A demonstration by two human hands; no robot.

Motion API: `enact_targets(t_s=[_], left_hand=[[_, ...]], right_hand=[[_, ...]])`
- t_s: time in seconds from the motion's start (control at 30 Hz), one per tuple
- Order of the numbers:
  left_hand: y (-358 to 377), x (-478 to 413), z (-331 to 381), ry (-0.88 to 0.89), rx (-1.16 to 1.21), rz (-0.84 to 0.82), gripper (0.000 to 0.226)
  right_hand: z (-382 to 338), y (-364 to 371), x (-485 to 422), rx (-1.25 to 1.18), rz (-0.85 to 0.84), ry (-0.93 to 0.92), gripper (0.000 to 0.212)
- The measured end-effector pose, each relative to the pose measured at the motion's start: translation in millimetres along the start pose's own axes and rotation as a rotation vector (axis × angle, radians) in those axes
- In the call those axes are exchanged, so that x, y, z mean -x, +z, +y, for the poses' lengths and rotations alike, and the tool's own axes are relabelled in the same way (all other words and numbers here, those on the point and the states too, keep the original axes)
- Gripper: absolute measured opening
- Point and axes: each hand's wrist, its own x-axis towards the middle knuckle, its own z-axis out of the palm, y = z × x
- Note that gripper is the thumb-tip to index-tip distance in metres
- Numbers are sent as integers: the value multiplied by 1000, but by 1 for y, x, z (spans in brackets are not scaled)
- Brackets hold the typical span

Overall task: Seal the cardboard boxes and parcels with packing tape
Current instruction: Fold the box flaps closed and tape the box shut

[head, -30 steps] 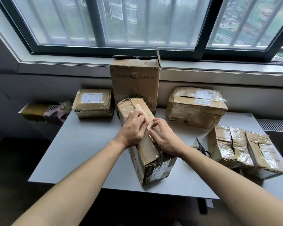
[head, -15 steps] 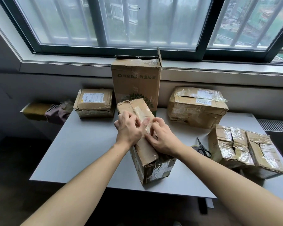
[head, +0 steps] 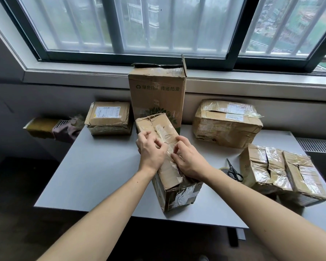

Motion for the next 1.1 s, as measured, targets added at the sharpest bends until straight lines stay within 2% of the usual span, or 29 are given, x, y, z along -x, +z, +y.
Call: enact_targets(t_s=[0.13,0.27,0.37,0.63,0.73,0.9,1.1], left_hand=[[0,-5,2,-120,44,20,47],[-1,-7,5,-265,120,-56,60],[-1,-8,6,-417,43,-123,72],[-1,-16,5,-488,-42,-155,38],[-3,-14,6,-465,-72,-177,31],[-9,-12,5,-429,-93,-190,31],[-12,-12,2,-434,-30,-215,48]], right_hand=[[-3,1,1,11,1,2,22],[-5,-1,2,-2,-27,24,29],[-5,0,2,6,-39,43,34],[3,-9,4,18,-221,12,55],[2,-7,6,23,-201,16,55],[-5,-2,7,49,-115,49,52],[-8,-2,6,22,-97,93,49]])
